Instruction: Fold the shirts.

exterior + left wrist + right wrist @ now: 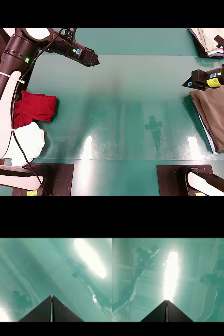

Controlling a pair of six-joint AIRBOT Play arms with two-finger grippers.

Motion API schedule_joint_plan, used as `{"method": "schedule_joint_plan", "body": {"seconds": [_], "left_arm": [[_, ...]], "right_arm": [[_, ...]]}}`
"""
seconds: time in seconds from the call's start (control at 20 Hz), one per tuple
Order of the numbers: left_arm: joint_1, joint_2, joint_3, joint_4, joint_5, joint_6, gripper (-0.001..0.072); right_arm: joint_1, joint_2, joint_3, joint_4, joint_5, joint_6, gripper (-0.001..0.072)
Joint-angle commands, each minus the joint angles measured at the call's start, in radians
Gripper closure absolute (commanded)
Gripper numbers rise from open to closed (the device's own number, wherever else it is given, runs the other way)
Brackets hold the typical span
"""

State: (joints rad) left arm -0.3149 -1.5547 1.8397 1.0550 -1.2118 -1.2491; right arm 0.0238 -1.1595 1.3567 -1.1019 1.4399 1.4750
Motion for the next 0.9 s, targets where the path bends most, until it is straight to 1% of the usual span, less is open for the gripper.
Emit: {"method": "schedule_joint_plan", "body": {"seconds": [0.0,0.55,0.7,0.75,0.85], "left_arm": [[0.0,0.0,0.0,0.0,0.0,0.0,0.0682],[0.0,0.0,0.0,0.0,0.0,0.0,0.0682],[0.0,0.001,0.001,-0.016,0.055,-0.001,0.0682],[0.013,0.006,0.001,-0.015,0.026,-0.003,0.0682],[0.081,0.025,0.0,-0.015,-0.079,-0.008,0.0683]], "right_arm": [[0.001,0.0,0.002,0.001,0.0,0.0,0.0693],[0.001,0.0,0.002,0.002,0.02,0.0,0.0693],[0.001,0.0,0.002,0.002,0.031,0.0,0.0693],[0.001,0.0,0.002,0.002,0.031,0.0,0.0693],[0.001,0.0,0.002,0.002,0.031,0.0,0.0693]]}}
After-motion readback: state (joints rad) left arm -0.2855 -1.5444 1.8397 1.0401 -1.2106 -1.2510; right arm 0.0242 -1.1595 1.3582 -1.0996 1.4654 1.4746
